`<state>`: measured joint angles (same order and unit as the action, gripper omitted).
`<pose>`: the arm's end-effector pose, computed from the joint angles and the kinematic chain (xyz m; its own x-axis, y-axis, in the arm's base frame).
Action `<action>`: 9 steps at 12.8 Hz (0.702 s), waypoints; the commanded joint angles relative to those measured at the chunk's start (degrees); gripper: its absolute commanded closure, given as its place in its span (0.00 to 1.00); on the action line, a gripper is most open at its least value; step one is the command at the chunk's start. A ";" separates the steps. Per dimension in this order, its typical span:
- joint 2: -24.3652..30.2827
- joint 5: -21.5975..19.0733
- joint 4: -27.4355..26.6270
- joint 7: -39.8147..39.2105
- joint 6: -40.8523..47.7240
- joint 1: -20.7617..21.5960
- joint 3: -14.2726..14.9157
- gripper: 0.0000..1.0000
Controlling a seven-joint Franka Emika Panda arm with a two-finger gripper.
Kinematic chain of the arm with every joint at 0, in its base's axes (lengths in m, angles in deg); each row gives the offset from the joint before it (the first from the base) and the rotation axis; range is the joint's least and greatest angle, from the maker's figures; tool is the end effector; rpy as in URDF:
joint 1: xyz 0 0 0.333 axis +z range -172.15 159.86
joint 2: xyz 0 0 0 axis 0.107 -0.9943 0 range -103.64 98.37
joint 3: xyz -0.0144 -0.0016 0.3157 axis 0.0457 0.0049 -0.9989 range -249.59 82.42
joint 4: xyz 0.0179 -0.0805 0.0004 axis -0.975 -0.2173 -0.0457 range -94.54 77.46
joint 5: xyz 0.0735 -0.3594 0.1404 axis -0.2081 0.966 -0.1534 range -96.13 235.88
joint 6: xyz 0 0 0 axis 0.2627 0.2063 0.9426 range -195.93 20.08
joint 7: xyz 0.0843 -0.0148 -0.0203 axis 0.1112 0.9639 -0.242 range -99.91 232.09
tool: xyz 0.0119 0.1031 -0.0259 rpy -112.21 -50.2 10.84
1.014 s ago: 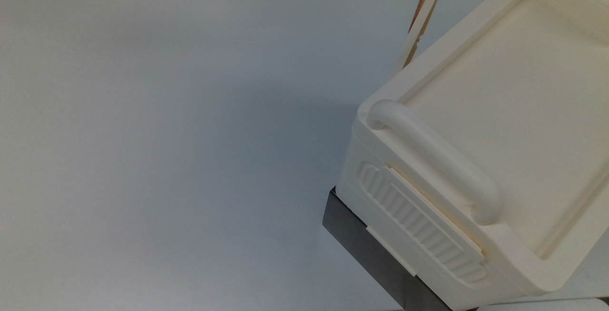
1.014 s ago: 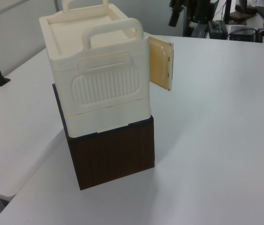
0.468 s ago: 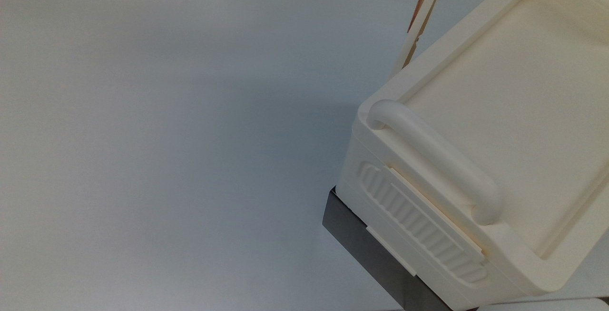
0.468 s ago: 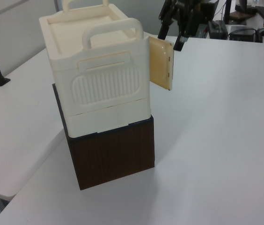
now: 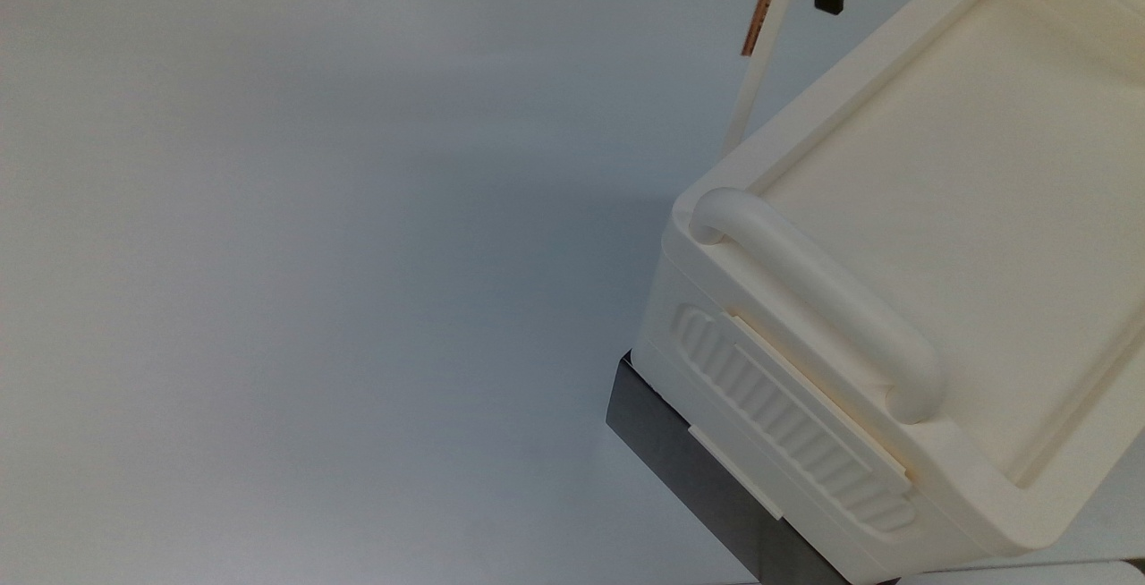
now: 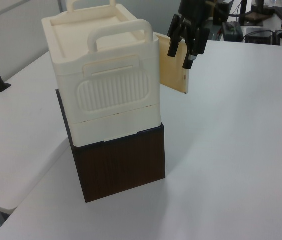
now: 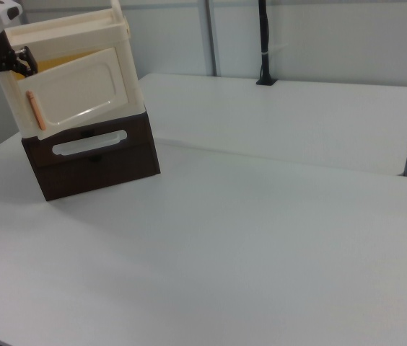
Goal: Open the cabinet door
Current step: 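Pull the door edge outward, swinging the door open on its hinge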
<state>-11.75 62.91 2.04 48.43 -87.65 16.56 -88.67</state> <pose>0.5555 0.2973 0.6511 0.6780 0.6535 0.3364 0.7025 -0.7109 -0.0348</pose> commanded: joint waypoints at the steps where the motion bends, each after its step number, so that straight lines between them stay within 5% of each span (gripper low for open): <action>1: 1.47 -0.16 -1.70 2.97 4.05 -0.64 3.75 0.00; 6: 2.00 1.07 -1.44 10.54 10.30 -0.73 14.56 0.00; 9: 1.82 3.00 -1.79 11.24 10.57 -1.25 16.07 0.00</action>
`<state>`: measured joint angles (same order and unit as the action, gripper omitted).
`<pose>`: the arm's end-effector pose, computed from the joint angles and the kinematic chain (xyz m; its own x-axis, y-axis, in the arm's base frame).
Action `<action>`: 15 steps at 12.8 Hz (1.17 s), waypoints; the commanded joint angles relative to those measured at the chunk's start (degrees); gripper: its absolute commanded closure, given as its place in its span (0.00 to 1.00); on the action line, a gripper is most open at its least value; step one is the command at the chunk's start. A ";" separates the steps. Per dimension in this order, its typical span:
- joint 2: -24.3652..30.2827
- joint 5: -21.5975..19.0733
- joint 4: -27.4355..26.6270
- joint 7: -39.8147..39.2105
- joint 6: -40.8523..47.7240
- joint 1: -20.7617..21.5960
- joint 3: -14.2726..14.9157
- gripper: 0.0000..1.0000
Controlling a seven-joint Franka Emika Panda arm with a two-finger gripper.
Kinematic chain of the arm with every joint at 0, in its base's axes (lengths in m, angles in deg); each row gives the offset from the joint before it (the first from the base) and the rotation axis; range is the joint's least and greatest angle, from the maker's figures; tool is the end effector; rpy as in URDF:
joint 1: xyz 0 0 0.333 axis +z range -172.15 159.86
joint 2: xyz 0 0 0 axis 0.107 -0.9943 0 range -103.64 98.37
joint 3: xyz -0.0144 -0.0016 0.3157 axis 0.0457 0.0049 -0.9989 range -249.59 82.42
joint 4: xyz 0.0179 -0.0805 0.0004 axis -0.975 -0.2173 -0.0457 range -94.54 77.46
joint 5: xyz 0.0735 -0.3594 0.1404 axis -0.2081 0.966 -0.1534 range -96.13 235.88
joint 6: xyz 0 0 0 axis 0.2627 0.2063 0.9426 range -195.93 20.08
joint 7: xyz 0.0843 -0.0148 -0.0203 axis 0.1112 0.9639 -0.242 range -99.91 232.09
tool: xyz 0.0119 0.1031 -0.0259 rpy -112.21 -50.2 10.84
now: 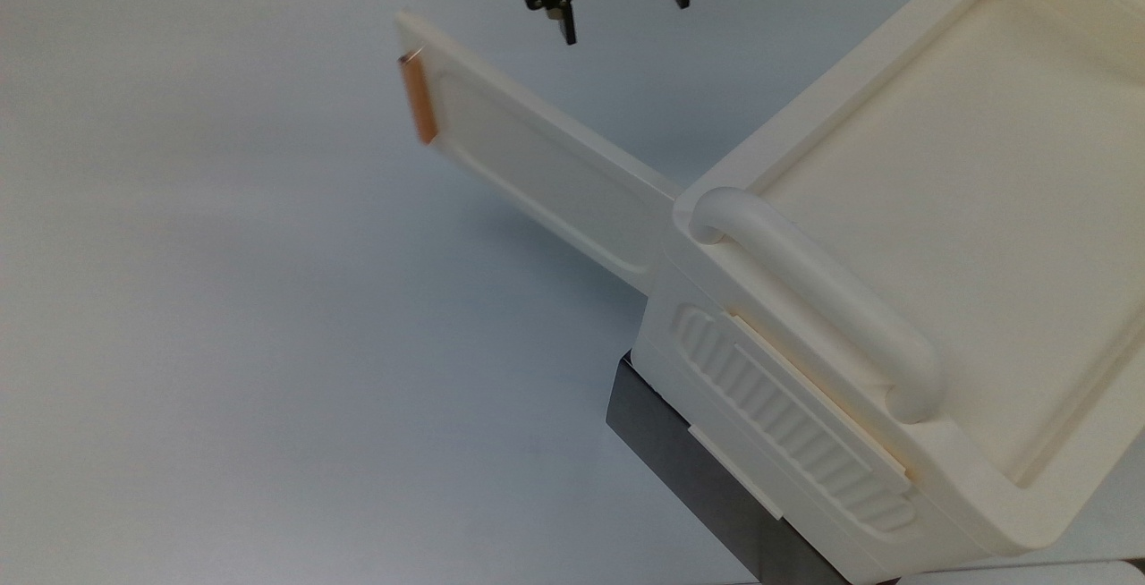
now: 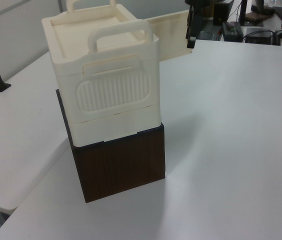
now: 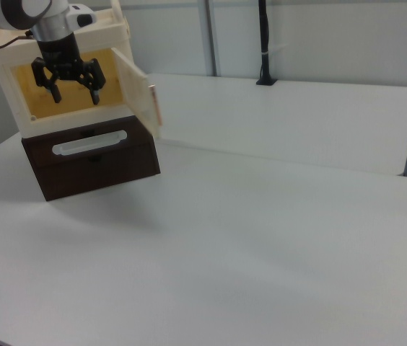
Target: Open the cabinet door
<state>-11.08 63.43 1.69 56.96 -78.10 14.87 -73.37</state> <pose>0.5976 0.1340 0.6376 0.9287 0.3299 0.1691 0.3438 -0.9371 -0.0603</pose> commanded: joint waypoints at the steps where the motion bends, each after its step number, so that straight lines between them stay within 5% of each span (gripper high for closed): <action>1: 0.89 3.62 -1.79 4.37 1.63 -0.18 0.77 0.00; 15: -0.61 10.13 -3.37 1.04 6.64 -6.77 0.77 0.00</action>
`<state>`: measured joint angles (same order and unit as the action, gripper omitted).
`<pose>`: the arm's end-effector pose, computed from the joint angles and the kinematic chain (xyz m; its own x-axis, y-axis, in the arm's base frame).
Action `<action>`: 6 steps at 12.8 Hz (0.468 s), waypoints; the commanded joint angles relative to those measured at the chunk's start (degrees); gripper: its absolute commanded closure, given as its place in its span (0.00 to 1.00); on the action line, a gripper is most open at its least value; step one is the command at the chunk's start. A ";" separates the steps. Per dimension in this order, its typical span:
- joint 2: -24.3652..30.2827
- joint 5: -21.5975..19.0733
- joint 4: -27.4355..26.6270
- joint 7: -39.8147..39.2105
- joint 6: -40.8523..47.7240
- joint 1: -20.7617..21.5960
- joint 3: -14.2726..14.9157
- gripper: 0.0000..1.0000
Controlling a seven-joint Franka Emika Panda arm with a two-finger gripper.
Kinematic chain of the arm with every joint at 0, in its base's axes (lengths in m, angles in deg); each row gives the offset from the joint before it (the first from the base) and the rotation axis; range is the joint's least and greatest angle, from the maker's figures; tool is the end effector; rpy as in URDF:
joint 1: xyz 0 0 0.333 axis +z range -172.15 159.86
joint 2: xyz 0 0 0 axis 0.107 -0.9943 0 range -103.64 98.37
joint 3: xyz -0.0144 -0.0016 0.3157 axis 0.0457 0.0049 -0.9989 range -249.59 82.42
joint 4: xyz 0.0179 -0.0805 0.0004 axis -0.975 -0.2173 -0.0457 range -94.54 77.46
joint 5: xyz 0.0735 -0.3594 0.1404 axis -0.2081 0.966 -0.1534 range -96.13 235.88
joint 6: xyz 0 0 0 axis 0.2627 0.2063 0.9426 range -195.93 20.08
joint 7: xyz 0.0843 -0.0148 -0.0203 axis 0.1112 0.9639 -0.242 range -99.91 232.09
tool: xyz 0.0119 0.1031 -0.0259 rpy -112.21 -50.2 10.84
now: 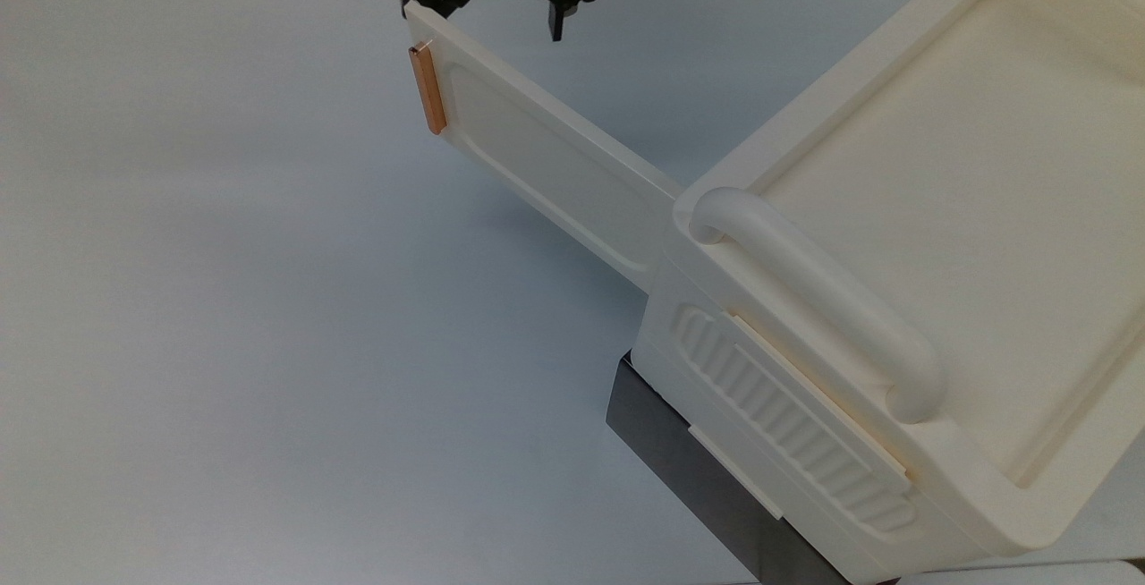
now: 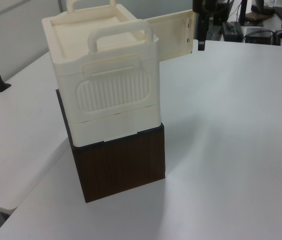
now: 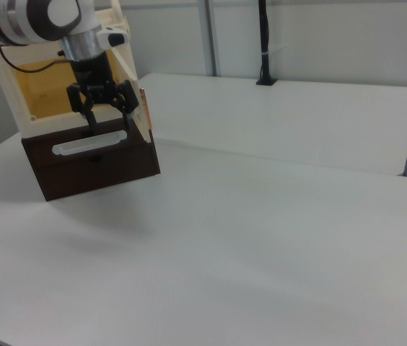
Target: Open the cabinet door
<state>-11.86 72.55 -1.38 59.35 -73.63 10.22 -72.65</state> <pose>0.6041 0.0620 0.5962 0.9765 0.2153 0.0047 0.2143 -0.9737 0.0780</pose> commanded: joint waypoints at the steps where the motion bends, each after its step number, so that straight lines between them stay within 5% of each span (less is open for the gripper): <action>1: 0.43 1.02 -0.30 -1.35 2.35 -3.34 0.05 0.00; 6: 1.92 1.02 -0.30 7.17 2.18 -7.48 -1.44 0.00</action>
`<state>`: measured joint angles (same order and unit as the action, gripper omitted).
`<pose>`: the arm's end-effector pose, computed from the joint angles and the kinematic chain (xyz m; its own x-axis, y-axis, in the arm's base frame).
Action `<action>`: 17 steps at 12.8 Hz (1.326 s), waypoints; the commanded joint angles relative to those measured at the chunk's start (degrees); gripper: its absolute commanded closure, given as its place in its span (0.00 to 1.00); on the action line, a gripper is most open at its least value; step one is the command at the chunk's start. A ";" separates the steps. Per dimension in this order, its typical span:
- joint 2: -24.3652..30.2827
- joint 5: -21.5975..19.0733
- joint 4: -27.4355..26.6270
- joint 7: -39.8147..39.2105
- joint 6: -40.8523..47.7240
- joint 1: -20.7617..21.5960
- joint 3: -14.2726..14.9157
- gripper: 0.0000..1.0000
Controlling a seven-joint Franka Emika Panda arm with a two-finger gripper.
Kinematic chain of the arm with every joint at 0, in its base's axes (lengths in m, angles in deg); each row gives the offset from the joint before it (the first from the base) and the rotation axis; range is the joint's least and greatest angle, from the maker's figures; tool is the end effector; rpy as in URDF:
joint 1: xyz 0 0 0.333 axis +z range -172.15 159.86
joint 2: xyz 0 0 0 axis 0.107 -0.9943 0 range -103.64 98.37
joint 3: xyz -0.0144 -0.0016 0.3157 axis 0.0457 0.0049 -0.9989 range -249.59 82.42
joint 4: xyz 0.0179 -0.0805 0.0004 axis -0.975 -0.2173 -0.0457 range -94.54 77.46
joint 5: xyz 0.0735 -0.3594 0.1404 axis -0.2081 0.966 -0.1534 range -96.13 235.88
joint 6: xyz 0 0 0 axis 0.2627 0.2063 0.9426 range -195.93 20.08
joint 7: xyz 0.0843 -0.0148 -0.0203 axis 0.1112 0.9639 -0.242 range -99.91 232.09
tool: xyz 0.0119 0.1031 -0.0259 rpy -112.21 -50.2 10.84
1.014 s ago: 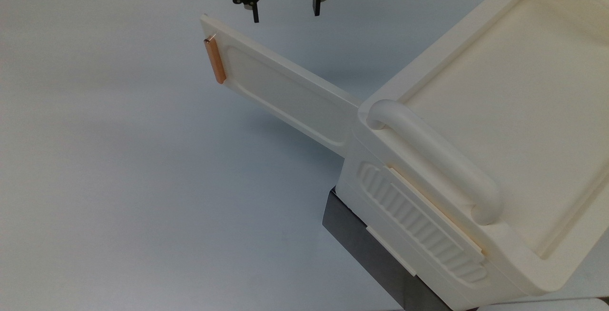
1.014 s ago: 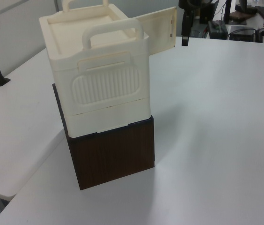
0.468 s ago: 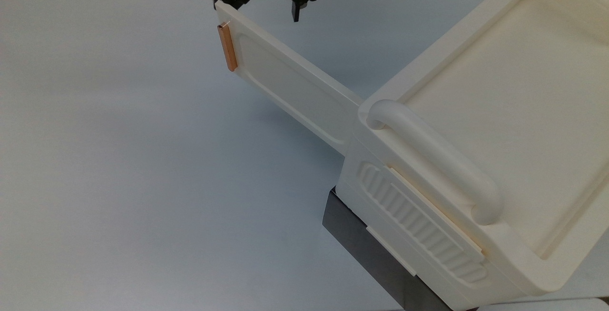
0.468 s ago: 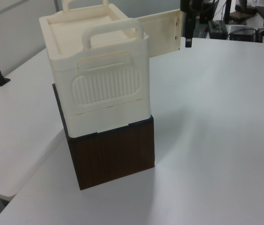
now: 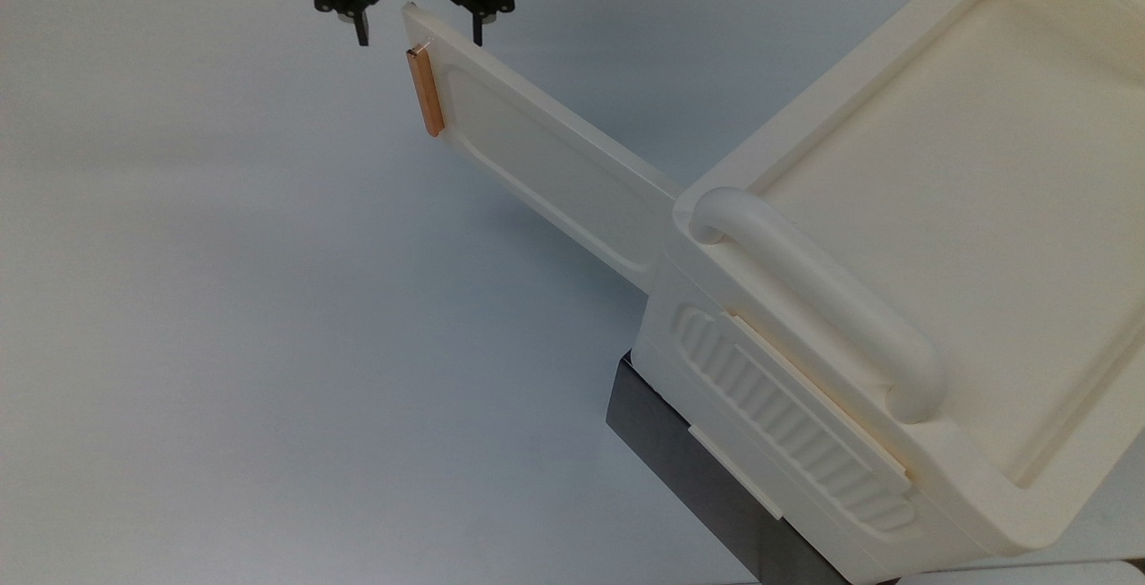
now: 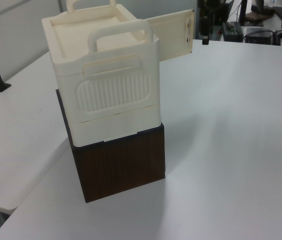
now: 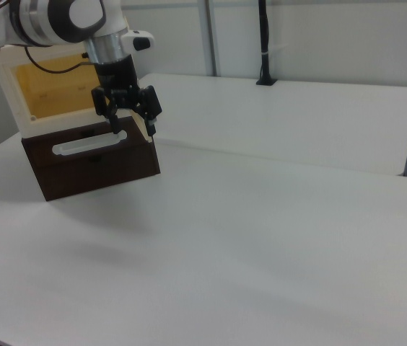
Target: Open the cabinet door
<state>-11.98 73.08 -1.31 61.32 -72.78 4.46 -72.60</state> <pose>0.6062 -0.0004 0.5943 0.9967 0.0803 -0.0090 0.0808 -0.9930 0.0862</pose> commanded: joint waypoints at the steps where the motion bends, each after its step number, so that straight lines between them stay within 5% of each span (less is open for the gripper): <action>1: 3.09 0.40 -0.46 4.77 1.59 -4.16 -4.37 0.00; 3: 3.80 0.31 -0.81 4.77 2.64 -8.21 -8.42 0.00; 8: 6.00 0.49 -3.09 5.21 4.14 -11.83 -12.82 0.00; 17: 5.74 1.63 -3.53 5.21 4.23 -11.39 -12.83 0.00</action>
